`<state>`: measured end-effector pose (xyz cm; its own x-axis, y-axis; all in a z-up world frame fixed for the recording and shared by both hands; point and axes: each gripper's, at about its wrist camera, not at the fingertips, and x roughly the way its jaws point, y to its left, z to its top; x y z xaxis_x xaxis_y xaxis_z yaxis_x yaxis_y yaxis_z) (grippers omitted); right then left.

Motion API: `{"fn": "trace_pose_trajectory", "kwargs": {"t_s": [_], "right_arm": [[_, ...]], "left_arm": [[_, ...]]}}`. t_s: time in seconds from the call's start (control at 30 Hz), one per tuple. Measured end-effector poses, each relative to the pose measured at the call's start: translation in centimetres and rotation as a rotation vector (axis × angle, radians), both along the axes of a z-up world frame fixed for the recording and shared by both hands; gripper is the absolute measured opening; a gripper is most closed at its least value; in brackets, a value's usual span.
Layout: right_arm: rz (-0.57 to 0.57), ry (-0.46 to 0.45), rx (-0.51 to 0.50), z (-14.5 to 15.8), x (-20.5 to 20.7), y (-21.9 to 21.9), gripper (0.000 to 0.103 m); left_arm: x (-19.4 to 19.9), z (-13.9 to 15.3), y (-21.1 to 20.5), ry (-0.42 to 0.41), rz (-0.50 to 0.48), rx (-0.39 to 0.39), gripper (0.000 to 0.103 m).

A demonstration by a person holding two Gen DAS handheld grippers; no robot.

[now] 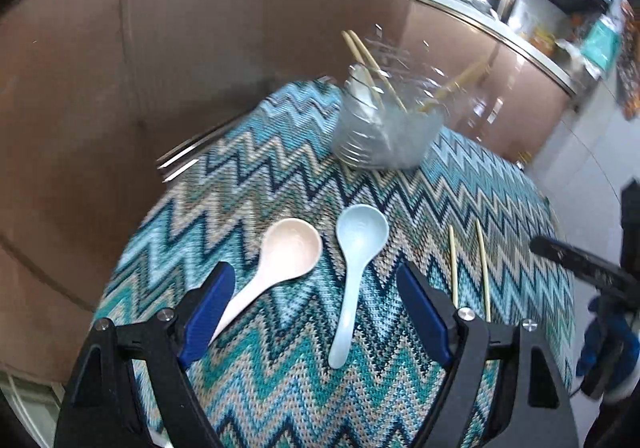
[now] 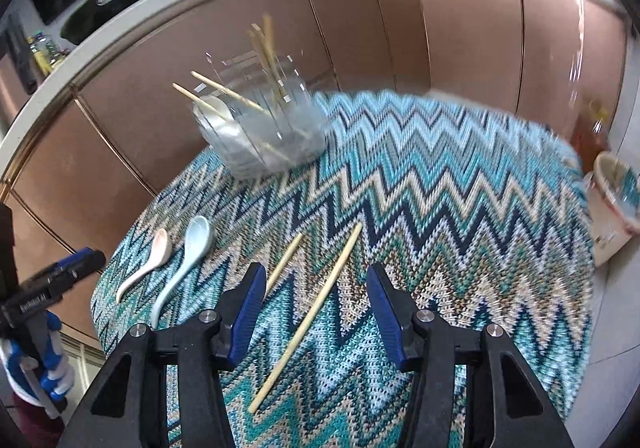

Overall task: Organize utensils
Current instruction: 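Move both tools down toward the pale blue spoon and chopsticks, then close the left tool on the pale blue spoon while the right tool grasps a chopstick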

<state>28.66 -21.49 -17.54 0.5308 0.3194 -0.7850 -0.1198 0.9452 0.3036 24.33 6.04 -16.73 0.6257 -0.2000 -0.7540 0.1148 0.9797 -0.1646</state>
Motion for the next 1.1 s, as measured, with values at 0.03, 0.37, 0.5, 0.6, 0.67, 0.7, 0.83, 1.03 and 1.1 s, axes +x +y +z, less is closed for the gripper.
{"fn": "trace_pose_trajectory", "kwargs": {"t_s": [0.03, 0.37, 0.5, 0.6, 0.67, 0.7, 0.83, 1.03, 1.1], "right_arm": [[0.000, 0.009, 0.004, -0.3, 0.3, -0.1, 0.049], [0.035, 0.061, 0.013, -2.7, 2.3, -0.6, 0.048], [0.049, 0.072, 0.009, -3.0, 3.1, -0.7, 0.047], [0.062, 0.082, 0.005, -3.3, 3.6, -0.9, 0.046], [0.073, 0.092, -0.001, -3.6, 4.1, -0.8, 0.045], [0.081, 0.095, -0.004, -3.7, 4.3, -0.8, 0.045], [0.105, 0.109, -0.007, -4.1, 5.0, -0.6, 0.044], [0.108, 0.172, 0.011, -5.3, 6.0, -1.4, 0.039], [0.108, 0.204, 0.017, -5.8, 6.6, -1.7, 0.035]], "left_arm": [[0.4, -0.1, -0.2, -0.002, -0.033, -0.003, 0.082], [4.6, -0.1, -2.6, -0.046, -0.326, 0.042, 0.073], [7.0, -0.7, -3.1, -0.029, -0.356, 0.092, 0.066], [8.4, -1.5, -3.2, 0.008, -0.392, 0.093, 0.061], [9.6, -2.3, -3.3, 0.062, -0.429, 0.085, 0.053], [9.9, -2.6, -3.3, 0.080, -0.441, 0.081, 0.048], [11.4, -3.8, -3.4, 0.162, -0.481, 0.057, 0.040], [12.8, -5.3, -4.1, 0.270, -0.527, 0.039, 0.025], [13.0, -5.6, -4.2, 0.291, -0.531, 0.034, 0.024]]}}
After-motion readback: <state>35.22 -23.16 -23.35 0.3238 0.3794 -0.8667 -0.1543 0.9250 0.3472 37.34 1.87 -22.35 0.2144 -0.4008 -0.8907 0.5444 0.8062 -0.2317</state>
